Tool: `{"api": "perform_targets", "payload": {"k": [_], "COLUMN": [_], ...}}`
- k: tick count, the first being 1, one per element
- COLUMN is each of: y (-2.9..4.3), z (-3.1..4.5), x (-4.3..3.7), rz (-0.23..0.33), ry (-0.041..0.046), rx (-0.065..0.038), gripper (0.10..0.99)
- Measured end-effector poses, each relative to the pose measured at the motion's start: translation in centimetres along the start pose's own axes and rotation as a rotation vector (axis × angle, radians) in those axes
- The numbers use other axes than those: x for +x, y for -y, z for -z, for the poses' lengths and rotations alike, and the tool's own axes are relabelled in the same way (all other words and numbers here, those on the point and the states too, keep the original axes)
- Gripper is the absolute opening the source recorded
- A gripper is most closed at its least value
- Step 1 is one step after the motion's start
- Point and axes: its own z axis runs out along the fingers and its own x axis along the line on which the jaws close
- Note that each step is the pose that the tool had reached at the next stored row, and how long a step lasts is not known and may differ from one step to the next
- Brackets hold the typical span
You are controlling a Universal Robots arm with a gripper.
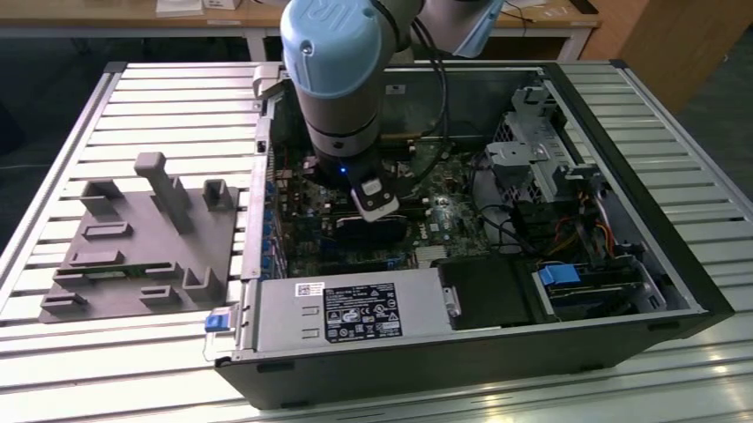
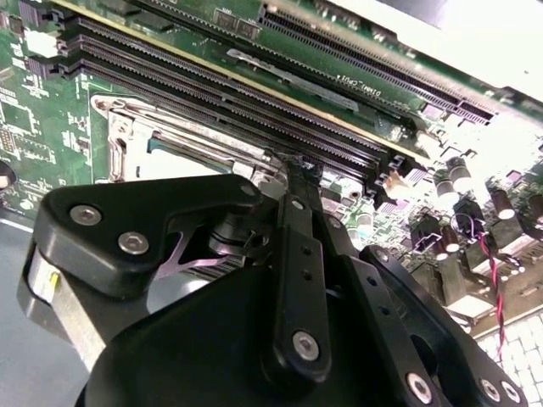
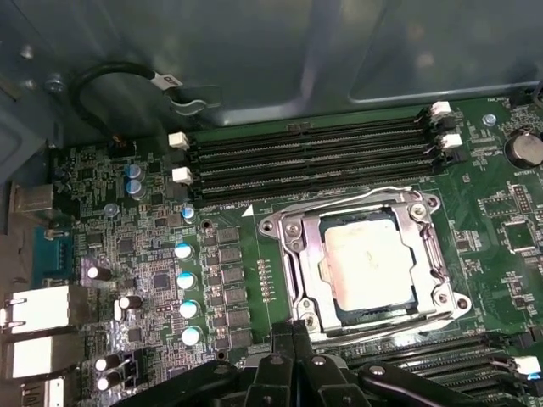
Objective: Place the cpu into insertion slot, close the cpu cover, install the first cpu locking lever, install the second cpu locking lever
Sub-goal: 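Install the second cpu locking lever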
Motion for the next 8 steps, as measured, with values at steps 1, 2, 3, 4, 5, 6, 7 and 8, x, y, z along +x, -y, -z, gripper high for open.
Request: {"api": "perform_targets", "payload": {"k": [1,2,3,4,5,6,7,8], "y": [0.01,0.03,0.04,0.05,0.05,0.06,0.06,0.07], "z": [-0.05,-0.1,-0.13,-0.14,-0.14,-0.14,-0.15,-0.17], "x": [0.0,0.01,0.02,0.02,0.04,0.06,0.09,0.11], "rz": [0.0,0.0,0.0,0.0,0.0,0.0,0.0,0.0], "ry": [0.0001,0.0002,0.0002,0.0002,0.0002,0.0002,0.0004,0.0004], "rx": [0.0,0.0,0.001,0.001,0.002,0.002,0.002,0.003], "gripper": [0.102,0.102,0.102,0.102,0.102,0.102,0.102,0.102]}}
